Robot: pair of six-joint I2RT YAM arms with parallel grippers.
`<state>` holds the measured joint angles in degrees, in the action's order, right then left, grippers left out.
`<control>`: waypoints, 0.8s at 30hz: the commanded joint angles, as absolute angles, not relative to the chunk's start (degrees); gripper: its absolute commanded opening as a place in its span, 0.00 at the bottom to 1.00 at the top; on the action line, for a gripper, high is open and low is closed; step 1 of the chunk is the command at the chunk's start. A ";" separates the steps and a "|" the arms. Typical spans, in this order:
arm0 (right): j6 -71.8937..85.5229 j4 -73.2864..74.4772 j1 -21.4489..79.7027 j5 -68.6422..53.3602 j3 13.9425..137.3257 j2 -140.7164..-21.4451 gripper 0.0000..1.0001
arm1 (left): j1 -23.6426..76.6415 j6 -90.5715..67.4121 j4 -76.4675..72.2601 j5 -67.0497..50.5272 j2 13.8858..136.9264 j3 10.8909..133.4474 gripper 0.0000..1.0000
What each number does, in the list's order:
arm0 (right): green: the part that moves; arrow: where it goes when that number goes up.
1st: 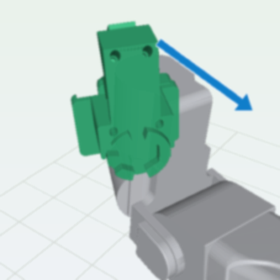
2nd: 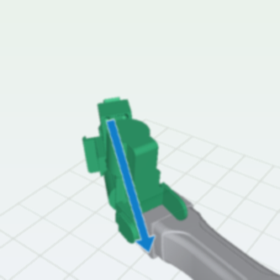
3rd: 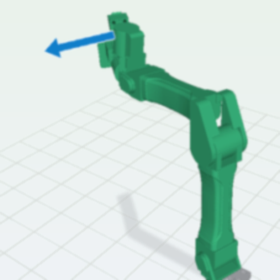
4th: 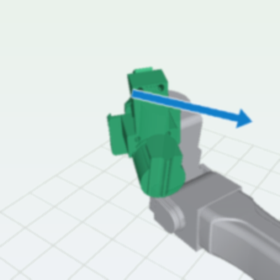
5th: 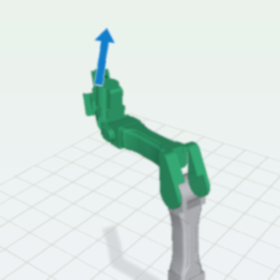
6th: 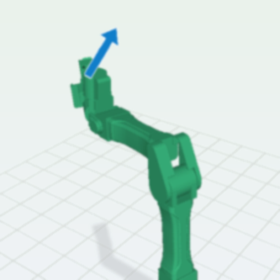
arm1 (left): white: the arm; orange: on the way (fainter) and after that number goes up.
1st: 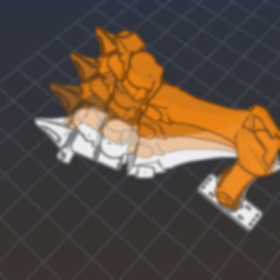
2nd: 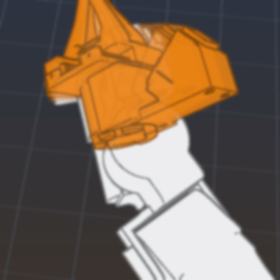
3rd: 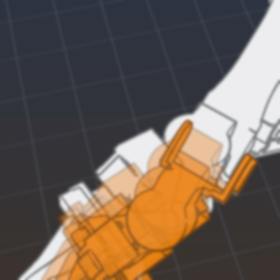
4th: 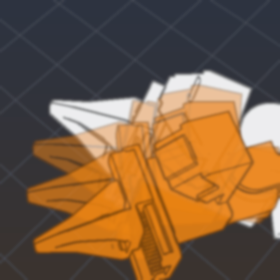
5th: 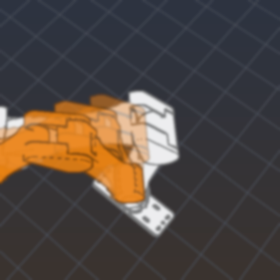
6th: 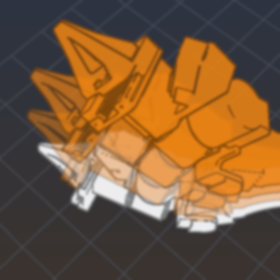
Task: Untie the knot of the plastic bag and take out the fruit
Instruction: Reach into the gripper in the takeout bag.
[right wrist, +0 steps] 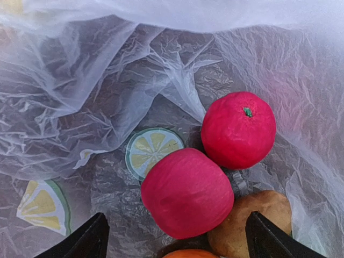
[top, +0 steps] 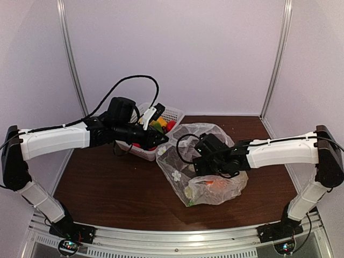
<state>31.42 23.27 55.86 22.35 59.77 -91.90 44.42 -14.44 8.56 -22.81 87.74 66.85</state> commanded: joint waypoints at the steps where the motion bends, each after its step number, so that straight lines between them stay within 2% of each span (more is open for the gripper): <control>1: 29.00 18.99 54.00 22.26 61.66 -95.58 0.89 | 44.49 -13.40 6.59 -22.31 86.86 66.36 0.00; 11: 29.93 18.05 52.74 21.65 62.29 -102.87 0.92 | 44.48 -13.36 6.77 -22.16 86.86 66.45 0.00; 19: 30.11 16.73 52.69 20.29 61.68 -101.91 0.74 | 44.52 -13.27 6.83 -22.00 86.94 66.45 0.00; 24: 29.81 15.49 52.60 18.80 60.55 -99.19 0.69 | 44.51 -13.32 7.02 -21.69 87.02 66.53 0.00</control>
